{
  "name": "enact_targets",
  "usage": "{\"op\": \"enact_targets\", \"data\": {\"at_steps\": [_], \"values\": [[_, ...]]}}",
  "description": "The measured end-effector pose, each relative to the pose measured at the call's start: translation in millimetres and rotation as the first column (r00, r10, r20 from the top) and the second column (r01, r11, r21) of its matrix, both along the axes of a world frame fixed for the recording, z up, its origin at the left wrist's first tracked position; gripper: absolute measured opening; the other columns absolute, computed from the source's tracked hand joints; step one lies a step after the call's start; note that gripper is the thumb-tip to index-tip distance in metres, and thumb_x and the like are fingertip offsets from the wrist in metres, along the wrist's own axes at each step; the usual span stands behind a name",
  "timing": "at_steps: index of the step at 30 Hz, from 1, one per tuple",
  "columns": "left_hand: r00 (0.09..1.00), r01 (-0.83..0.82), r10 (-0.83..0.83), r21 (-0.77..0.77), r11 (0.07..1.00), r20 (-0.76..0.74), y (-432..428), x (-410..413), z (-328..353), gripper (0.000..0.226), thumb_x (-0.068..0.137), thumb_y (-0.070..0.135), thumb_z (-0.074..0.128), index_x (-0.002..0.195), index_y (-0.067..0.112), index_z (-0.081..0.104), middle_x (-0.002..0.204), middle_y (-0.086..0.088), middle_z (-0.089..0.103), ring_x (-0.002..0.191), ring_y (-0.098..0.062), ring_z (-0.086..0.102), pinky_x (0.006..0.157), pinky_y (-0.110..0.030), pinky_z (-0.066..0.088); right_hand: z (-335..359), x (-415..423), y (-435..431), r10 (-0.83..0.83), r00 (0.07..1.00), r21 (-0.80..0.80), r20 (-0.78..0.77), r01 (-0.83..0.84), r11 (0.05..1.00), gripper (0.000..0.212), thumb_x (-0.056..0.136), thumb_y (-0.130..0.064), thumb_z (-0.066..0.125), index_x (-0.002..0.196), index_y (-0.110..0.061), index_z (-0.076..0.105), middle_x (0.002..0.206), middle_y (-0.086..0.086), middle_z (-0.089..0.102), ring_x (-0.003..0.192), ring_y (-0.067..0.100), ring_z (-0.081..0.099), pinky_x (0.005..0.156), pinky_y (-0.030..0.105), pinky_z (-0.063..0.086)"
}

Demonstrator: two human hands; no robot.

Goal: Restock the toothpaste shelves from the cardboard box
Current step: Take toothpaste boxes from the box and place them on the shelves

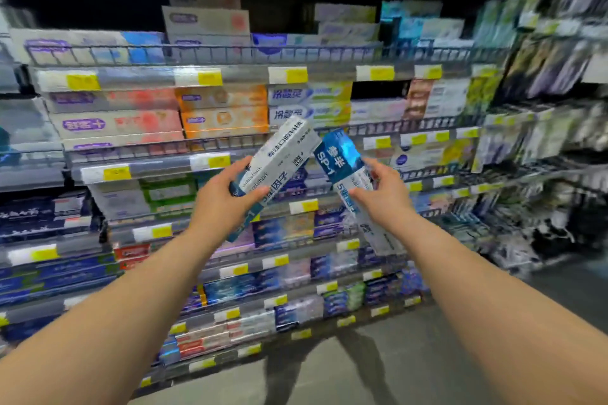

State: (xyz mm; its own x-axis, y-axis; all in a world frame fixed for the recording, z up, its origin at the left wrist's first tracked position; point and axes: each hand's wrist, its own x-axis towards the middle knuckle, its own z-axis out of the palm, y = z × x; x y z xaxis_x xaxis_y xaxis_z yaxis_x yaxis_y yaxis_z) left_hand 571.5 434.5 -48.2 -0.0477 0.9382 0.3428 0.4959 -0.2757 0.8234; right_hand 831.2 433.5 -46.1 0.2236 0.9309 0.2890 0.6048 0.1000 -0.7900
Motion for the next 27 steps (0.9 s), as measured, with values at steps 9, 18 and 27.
{"op": "enact_targets", "data": {"at_steps": [9,18,27], "values": [[1.0,-0.007,0.008,0.129,0.992,-0.011,75.5,159.9,46.0,0.061,0.08,0.036,0.073,0.136,0.037,0.047,0.112,0.013,0.057,0.095,-0.009,0.055,0.078,-0.027,0.049,60.1,164.4,73.2,-0.043,0.992,0.14,0.115,0.027,0.99,0.063,0.086,-0.011,0.063,0.141,-0.031,0.039,0.127,0.006,0.042,0.115,0.023,0.048,0.094,0.032,0.042],[0.998,-0.035,0.05,0.297,0.954,-0.044,195.8,223.8,81.9,0.059,0.079,0.043,0.071,0.131,0.051,0.044,0.12,0.01,0.06,0.099,-0.012,0.061,0.08,-0.041,0.056,109.0,238.9,203.9,-0.205,0.945,0.416,0.255,0.084,0.905,0.057,0.087,-0.008,0.057,0.139,-0.028,0.044,0.128,0.004,0.046,0.118,0.025,0.043,0.1,0.043,0.038],[0.973,-0.108,0.183,0.425,0.899,-0.141,271.3,268.5,107.4,0.065,0.079,0.049,0.068,0.135,0.052,0.036,0.122,0.009,0.058,0.103,-0.014,0.058,0.078,-0.043,0.057,156.3,291.1,313.5,-0.38,0.79,0.614,0.481,0.006,0.789,0.055,0.083,-0.006,0.06,0.134,-0.025,0.051,0.13,0.011,0.053,0.114,0.037,0.047,0.096,0.044,0.033]]}}
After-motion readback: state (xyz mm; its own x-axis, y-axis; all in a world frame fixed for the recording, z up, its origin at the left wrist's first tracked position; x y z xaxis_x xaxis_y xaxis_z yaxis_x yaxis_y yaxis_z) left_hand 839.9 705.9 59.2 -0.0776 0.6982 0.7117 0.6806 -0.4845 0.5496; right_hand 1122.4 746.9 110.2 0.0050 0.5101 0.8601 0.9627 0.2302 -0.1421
